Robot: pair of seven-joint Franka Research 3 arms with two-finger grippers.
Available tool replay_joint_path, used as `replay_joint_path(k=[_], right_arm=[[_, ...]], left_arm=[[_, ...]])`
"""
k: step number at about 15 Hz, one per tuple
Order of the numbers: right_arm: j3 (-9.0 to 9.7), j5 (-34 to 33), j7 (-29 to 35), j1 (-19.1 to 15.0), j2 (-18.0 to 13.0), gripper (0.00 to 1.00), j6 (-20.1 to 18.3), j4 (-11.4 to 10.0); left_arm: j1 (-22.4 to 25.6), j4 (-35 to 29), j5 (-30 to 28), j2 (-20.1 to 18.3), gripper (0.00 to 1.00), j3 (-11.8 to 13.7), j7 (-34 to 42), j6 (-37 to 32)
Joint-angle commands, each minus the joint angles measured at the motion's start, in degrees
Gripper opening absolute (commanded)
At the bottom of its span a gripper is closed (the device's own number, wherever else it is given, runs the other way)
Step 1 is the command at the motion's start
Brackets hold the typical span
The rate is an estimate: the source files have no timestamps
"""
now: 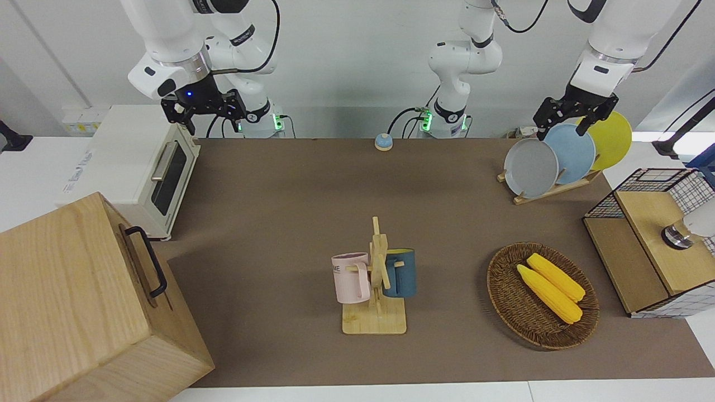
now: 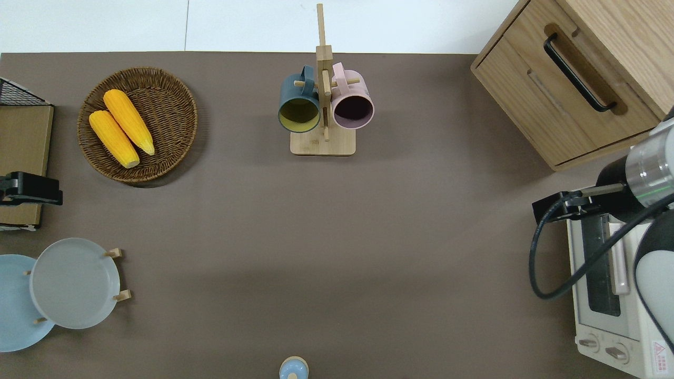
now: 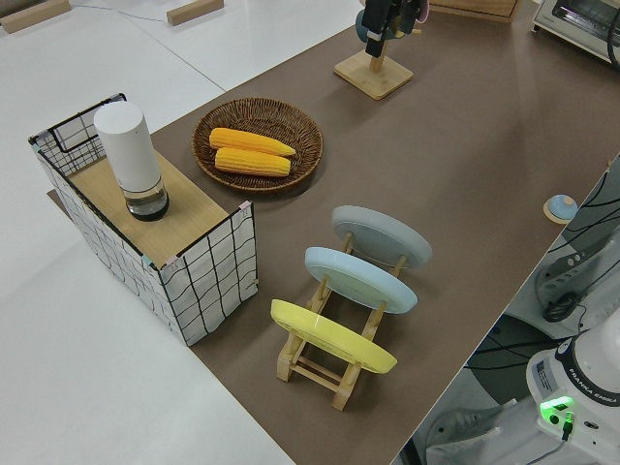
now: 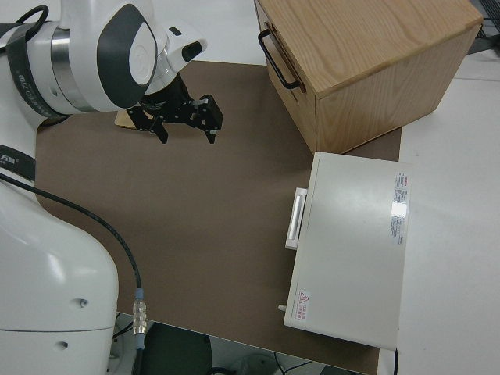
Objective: Pick gray plate from low plate rack and place it on table with left arm
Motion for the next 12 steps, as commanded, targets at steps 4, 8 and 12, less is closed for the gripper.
replay_joint_path(k=[4,8,12], right_arm=[[1.35,-0.4,0.7,-1.5,-0.1,0.983,-0.9,0.6],[1.35,-0.4,0.7,-1.5,-0.1,0.983,-0.9,0.6],[1.35,-0.4,0.7,-1.5,-0.1,0.983,-0.9,0.6]], left_arm=[[-0.5,0.1,1.3,0.2,0.99,-0.4,-3.2,0.0],[-0.8,0.1,1.3,0.4,0.99,-0.2,-3.1,-0.1],[-0.9,-0.3,1.3,0.8,0.99,-0.2,-3.0,0.2]])
